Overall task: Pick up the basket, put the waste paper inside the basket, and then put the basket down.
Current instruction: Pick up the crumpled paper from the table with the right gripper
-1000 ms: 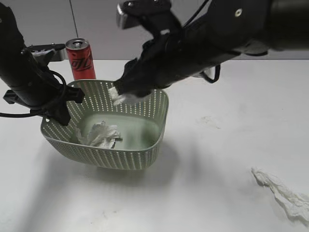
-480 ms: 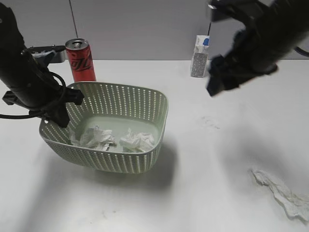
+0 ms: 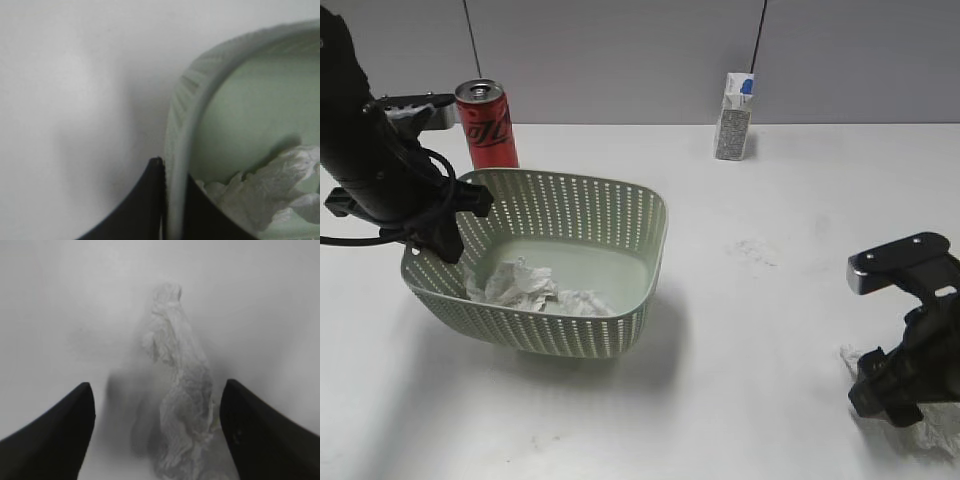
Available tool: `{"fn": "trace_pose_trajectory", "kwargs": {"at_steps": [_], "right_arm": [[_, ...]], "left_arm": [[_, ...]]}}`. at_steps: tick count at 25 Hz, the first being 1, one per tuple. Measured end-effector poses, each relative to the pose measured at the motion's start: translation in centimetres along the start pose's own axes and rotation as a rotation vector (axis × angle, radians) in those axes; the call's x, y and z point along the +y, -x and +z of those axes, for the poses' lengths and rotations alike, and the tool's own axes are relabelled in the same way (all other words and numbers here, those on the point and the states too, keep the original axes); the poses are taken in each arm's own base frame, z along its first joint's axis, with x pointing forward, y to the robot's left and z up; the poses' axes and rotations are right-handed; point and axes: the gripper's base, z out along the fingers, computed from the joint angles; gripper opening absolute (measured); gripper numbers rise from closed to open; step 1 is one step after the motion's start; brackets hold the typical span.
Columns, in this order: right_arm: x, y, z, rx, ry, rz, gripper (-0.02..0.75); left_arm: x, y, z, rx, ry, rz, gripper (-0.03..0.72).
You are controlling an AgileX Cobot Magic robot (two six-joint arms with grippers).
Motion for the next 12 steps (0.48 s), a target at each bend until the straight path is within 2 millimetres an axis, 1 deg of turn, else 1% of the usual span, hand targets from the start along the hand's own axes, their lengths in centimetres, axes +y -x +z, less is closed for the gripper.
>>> {"fn": "trace_pose_trajectory", "kwargs": {"at_steps": [3,5,7,8,10,11,12], "right_arm": [[-0.3,-1.3,1.5,-0.021,-0.027,-0.016,0.557],[-0.3,-1.5,2.1,-0.028,-0.033,-0.018,0.515],[-0.4,-1.2,2.5,-0.052,-0.036,-0.013,0.447],[-0.4,-1.1,2.5,-0.059,-0.036,-0.010,0.389],[-0.4,-0.8,2.6,-0.068,-0.034,0.007,0.225],[-0.3,-0.7,2.5,-0.067,-0.031,0.016,0.132],[-0.3,-0.5,2.3,-0.053,-0.028,0.021,0.074]], "left_arm": [[0.0,0.0,0.0,0.000,0.000,0.000,0.004],[0.0,0.0,0.0,0.000,0.000,0.000,0.004],[0.0,0.0,0.0,0.000,0.000,0.000,0.004],[0.0,0.0,0.0,0.000,0.000,0.000,0.004],[0.0,0.0,0.0,0.001,0.001,0.001,0.004],[0.0,0.0,0.0,0.001,0.001,0.001,0.004],[0.0,0.0,0.0,0.001,0.001,0.001,0.004]]}}
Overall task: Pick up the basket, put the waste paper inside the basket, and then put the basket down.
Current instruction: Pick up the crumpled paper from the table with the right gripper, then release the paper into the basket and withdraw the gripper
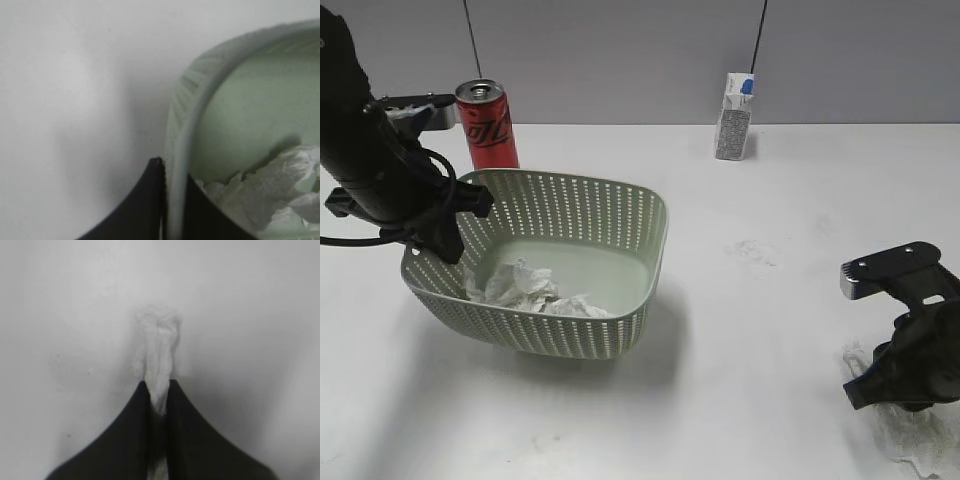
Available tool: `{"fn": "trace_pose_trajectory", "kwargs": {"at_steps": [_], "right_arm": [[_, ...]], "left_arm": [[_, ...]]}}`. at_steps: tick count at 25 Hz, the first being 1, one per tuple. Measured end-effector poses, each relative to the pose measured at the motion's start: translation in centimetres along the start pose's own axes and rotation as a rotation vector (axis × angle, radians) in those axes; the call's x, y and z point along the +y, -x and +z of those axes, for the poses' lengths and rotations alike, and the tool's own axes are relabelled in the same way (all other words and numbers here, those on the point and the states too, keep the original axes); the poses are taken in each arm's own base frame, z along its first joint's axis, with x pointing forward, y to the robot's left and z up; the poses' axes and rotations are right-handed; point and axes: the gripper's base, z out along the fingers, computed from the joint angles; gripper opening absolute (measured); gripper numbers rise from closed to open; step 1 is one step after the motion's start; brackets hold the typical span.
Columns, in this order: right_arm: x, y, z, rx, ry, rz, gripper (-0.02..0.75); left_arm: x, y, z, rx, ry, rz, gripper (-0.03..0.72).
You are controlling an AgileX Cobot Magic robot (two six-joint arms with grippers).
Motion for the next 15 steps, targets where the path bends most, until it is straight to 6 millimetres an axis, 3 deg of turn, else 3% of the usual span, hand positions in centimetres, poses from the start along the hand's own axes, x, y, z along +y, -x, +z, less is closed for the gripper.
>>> {"fn": "trace_pose_trajectory", "kwargs": {"at_steps": [2,4,6,10,13,15], "right_arm": [[0.2,1.3,-1.1,-0.005,0.009,-0.006,0.024],[1.0,4.2,-3.4,-0.098,0.022,-0.045,0.007],[2.5,8.0,-7.2,-0.264,0.052,-0.096,0.004],[7.5,13.7,-14.3,-0.562,0.182,-0.191,0.003],[11.7,15.7,-16.7,-0.658,0.281,-0.257,0.003],[14.3,16.3,-16.3,-0.665,0.323,-0.302,0.014]], "left_arm": [[0.0,0.0,0.0,0.000,0.000,0.000,0.004],[0.0,0.0,0.0,0.000,0.000,0.000,0.004],[0.0,0.0,0.0,0.000,0.000,0.000,0.004],[0.0,0.0,0.0,0.000,0.000,0.000,0.004],[0.0,0.0,0.0,0.000,0.000,0.000,0.004],[0.0,0.0,0.0,0.000,0.000,0.000,0.004]]}}
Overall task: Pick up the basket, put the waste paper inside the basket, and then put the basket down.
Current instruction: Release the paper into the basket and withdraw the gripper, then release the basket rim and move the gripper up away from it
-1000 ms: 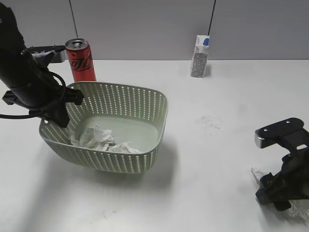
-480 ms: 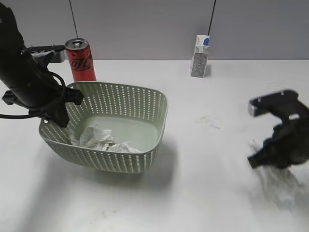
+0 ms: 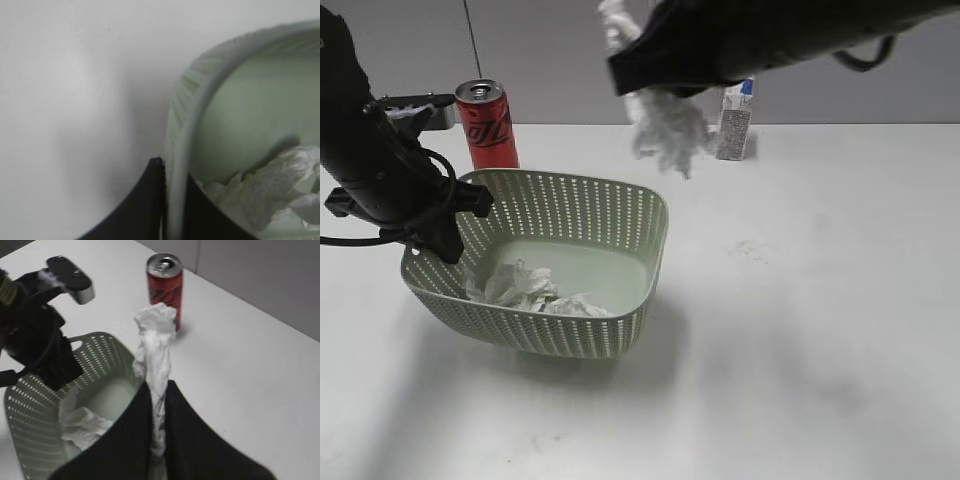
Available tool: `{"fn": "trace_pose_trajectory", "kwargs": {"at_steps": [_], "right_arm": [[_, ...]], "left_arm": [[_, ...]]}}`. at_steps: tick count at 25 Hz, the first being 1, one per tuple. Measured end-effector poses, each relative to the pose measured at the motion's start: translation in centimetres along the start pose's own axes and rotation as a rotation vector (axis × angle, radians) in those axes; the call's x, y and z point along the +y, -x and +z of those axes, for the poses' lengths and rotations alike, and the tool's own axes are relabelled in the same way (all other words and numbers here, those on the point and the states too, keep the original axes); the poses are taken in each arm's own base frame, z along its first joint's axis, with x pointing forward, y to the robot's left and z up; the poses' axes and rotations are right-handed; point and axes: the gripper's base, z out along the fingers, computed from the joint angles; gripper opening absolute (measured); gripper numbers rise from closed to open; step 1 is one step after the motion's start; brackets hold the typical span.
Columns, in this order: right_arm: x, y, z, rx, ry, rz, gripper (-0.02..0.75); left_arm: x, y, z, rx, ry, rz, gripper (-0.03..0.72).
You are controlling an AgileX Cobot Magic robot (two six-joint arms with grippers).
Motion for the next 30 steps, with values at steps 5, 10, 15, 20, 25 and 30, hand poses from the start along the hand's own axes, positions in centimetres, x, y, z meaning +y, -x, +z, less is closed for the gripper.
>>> {"fn": "trace_pose_trajectory", "kwargs": {"at_steps": [5,10,15,20,25,30], "right_arm": [[2.4,-3.2,6.4,0.163,0.061,-0.019,0.333],[2.5,-4.1,8.2,0.251,0.072,-0.013,0.638],[-0.3,1.4,3.8,0.176,-0.023,-0.029,0.612],[-8.7,2.6,-3.2,0.212,-0.269,0.097,0.597],[-14.0,0.6,-13.3,0.136,-0.511,0.200,0.594],[-12.9,-4.1,-20.5,0.105,-0.660,0.265,0.593]], "left_arm": [[0.0,0.0,0.0,0.000,0.000,0.000,0.004],[0.0,0.0,0.0,0.000,0.000,0.000,0.004],[0.0,0.0,0.0,-0.002,-0.003,-0.003,0.004],[-1.2,1.1,-0.5,-0.050,-0.013,0.010,0.004],[-4.3,3.6,-1.7,-0.165,-0.039,-0.010,0.004],[-5.9,6.3,0.8,-0.161,-0.056,-0.081,0.004]]}}
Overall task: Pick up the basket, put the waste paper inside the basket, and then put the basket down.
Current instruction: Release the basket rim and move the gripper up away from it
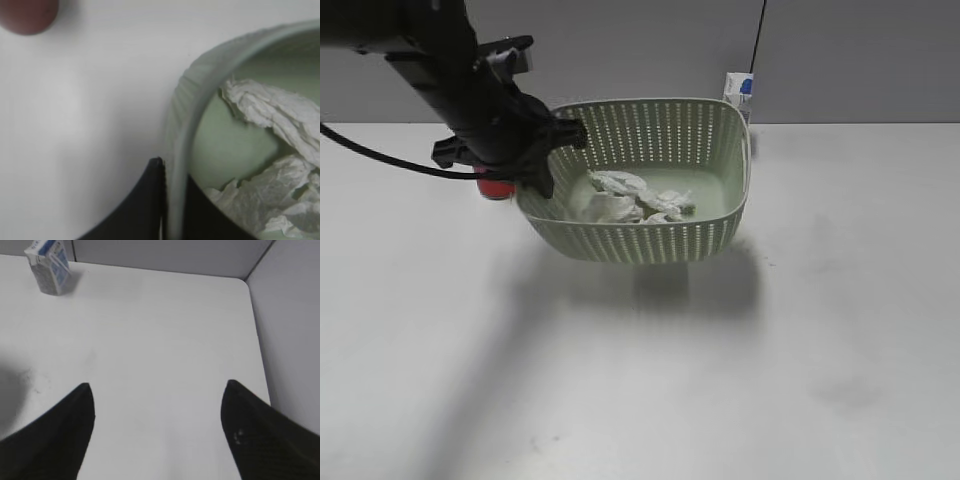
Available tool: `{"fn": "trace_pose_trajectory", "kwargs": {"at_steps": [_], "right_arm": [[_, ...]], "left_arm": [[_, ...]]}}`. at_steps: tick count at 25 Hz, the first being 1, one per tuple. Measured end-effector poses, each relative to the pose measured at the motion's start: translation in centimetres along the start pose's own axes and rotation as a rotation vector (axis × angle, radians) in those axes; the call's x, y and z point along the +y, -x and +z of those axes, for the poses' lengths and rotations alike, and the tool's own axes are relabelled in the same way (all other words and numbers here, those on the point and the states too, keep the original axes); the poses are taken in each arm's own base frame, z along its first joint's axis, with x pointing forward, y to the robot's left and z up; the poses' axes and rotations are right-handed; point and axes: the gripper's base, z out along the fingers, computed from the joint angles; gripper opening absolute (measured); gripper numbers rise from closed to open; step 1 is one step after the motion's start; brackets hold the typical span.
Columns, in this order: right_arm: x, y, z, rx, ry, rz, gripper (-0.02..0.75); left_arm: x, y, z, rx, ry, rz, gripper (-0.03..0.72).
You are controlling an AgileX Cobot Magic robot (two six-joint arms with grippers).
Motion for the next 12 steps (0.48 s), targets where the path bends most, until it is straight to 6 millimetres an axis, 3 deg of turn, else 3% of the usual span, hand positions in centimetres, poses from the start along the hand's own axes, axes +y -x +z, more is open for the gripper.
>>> {"fn": "trace_pose_trajectory", "kwargs": {"at_steps": [4,8,12], "right_arm": [[0.0,-3.9,-4.5,-0.051,-0.015,0.006,0.593],[0.3,-7.9,-7.8,-0.110,-0.023,0.010,0.593],[0.7,-11.8,-10.0,-0.151,-0.027,0.019,0.592]], "left_arm": [[0.0,1.2,2.8,0.020,0.008,-0.062,0.004],[0.2,1.4,4.3,0.037,0.015,-0.075,0.010],[0.3,1.3,5.0,0.047,0.019,-0.080,0.106]]}}
